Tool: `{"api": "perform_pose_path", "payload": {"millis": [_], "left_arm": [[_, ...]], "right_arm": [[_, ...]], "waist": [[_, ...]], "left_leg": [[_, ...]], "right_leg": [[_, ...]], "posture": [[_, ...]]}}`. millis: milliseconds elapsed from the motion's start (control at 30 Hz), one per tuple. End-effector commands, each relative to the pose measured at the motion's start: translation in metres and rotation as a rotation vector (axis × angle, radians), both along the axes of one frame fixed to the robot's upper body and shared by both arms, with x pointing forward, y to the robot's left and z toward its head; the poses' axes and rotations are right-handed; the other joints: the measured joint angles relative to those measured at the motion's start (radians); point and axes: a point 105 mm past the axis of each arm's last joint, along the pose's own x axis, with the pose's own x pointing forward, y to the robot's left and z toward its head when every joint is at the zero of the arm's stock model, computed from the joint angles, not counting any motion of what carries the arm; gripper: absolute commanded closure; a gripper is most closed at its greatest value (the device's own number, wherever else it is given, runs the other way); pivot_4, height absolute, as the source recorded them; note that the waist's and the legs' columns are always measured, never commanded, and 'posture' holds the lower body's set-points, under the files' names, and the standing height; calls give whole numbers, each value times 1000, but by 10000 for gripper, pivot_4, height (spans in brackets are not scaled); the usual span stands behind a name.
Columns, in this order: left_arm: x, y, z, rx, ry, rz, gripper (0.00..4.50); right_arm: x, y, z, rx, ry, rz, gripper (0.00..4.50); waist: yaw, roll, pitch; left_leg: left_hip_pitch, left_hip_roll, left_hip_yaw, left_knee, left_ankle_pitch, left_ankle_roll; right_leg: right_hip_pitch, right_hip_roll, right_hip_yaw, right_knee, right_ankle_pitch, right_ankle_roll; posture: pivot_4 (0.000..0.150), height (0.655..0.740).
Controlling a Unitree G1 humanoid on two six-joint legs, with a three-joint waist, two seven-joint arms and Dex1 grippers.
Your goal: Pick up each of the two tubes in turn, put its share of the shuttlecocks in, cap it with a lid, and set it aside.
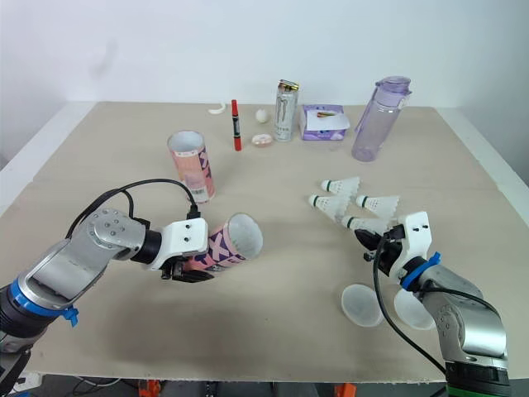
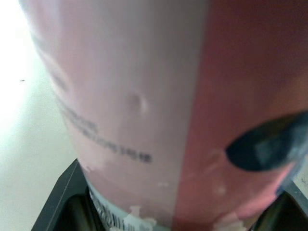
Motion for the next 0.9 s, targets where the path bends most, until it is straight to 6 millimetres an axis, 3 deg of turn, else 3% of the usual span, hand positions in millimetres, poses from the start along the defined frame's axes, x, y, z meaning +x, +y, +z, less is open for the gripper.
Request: {"api": "perform_pose_path", "payload": {"millis": [33, 133, 233, 333, 400, 500, 600, 900], "left_arm": [[-2, 9, -23, 54, 88, 47, 17018], [-1, 10, -23, 56, 88, 47, 17018], [1, 11, -23, 59, 88, 47, 17018], [2, 12, -23, 63, 91, 42, 17018], [3, 11, -23, 64, 93, 37, 17018], [4, 9, -23, 60, 95, 32, 17018], [4, 7, -22, 58, 95, 28, 17018], [1, 6, -22, 53, 101, 36, 17018]], "right_arm": [[-4, 0, 15, -89, -61, 33, 44084], [-14, 9, 38, -212, -132, 133, 44084], [-24, 26, 73, -348, -251, 274, 44084], [-48, 67, 109, -661, -445, 599, 44084], [-63, 94, 120, -764, -543, 771, 44084], [-75, 127, 125, -811, -656, 924, 44084], [-76, 145, 125, -835, -710, 992, 44084], [-78, 163, 117, -894, -722, 1113, 44084]], "waist": [[0, 0, 0], [1, 0, 0], [0, 2, 0], [0, 4, 0], [0, 4, 0], [0, 4, 1], [2, 0, 2], [3, -2, 2]], "left_leg": [[0, 0, 0, 0, 0, 0], [0, 0, 0, 0, 0, 0], [0, -1, 0, 0, 0, 0], [0, -1, 0, 0, 0, 0], [1, -1, 0, 1, 0, 0], [2, 0, 0, 1, 0, 0], [2, 0, -1, 0, 0, 0], [0, -2, 1, 1, 0, 0]], "right_leg": [[0, 0, 0, 0, 0, 0], [0, 0, 0, 0, 0, 0], [0, -1, 0, 0, -1, 1], [0, 0, 1, 0, 0, 2], [0, 0, 1, 0, 0, 2], [1, 0, 0, 0, 0, 2], [1, 0, 0, 0, 0, 1], [0, -5, -2, -1, -1, 1]], "posture": [[1500, 7400], [1500, 7400], [1500, 7400], [1500, 7400], [1500, 7400], [1500, 7400], [1500, 7400], [1500, 7400]]}}
